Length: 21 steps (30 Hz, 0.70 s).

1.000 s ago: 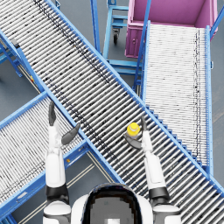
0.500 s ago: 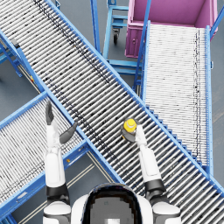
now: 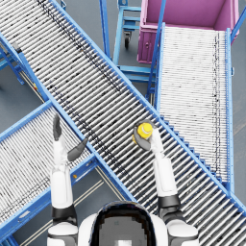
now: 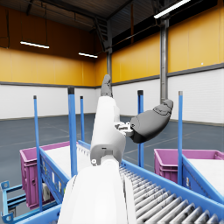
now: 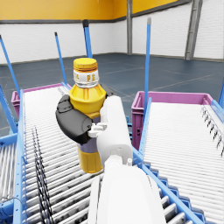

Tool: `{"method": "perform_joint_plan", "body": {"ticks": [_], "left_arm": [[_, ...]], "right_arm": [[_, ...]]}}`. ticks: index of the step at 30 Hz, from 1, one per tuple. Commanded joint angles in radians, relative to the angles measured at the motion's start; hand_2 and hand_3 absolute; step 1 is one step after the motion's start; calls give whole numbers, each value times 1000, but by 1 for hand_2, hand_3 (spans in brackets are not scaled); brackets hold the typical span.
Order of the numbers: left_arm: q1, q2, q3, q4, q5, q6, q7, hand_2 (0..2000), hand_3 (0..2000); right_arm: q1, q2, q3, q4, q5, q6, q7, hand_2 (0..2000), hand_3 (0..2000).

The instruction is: Pick up the oil and place it on the left assembly line, put the cola on the right, and keep Sprite still

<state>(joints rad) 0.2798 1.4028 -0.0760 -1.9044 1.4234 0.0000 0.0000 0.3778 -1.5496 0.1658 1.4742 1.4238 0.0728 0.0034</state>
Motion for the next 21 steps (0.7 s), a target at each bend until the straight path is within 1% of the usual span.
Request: {"method": "perform_joint_plan", "body": {"ticks": [1, 2, 5, 6, 7, 8, 11, 12, 13, 14, 16, 21], "left_arm": [[-15, 1, 39, -2, 0, 0, 0, 0, 0], [-22, 2, 47, 1, 0, 0, 0, 0, 0], [-59, 0, 98, 6, 0, 0, 0, 0, 0], [-71, -2, 135, -7, 0, 0, 0, 0, 0], [-80, -5, 178, -18, 0, 0, 0, 0, 0], [-85, -6, 191, -13, 0, 0, 0, 0, 0], [-97, -8, 251, -14, 0, 0, 0, 0, 0], [-104, -9, 264, -20, 0, 0, 0, 0, 0], [-100, -6, 279, -18, 44, 0, 0, 0, 0], [-99, -4, 304, -18, 89, 0, 0, 0, 0], [-79, 13, 332, -2, 166, 0, 0, 0, 0], [-37, 49, 351, 33, 232, 0, 0, 0, 0]], "right_arm": [[113, 154, 166, 100, 0, 1, 0, 2000, 2000], [96, 11, 40, 112, 0, 1, 0, 2000, 2000], [132, -10, 67, 135, 0, 6, 1, 2000, 2000], [138, -16, 73, 148, 0, 6, 1, 2000, 2000], [161, 41, 137, 153, 0, 7, 1, 2000, 2000], [156, -7, 105, 165, 0, 5, 1, 2000, 2000], [171, -20, 127, 185, 0, 11, 1, 2000, 2000], [350, 318, 479, 189, 0, 12, 1, 2000, 2000], [210, 59, 217, 192, -1, 7, 1, 2000, 2000], [213, 66, 231, 200, 0, 15, 2, 2000, 2000], [210, 61, 260, 214, 1, 7, 0, 2000, 2000], [194, 55, 332, 246, 1, 9, -1, 2000, 2000]]}}
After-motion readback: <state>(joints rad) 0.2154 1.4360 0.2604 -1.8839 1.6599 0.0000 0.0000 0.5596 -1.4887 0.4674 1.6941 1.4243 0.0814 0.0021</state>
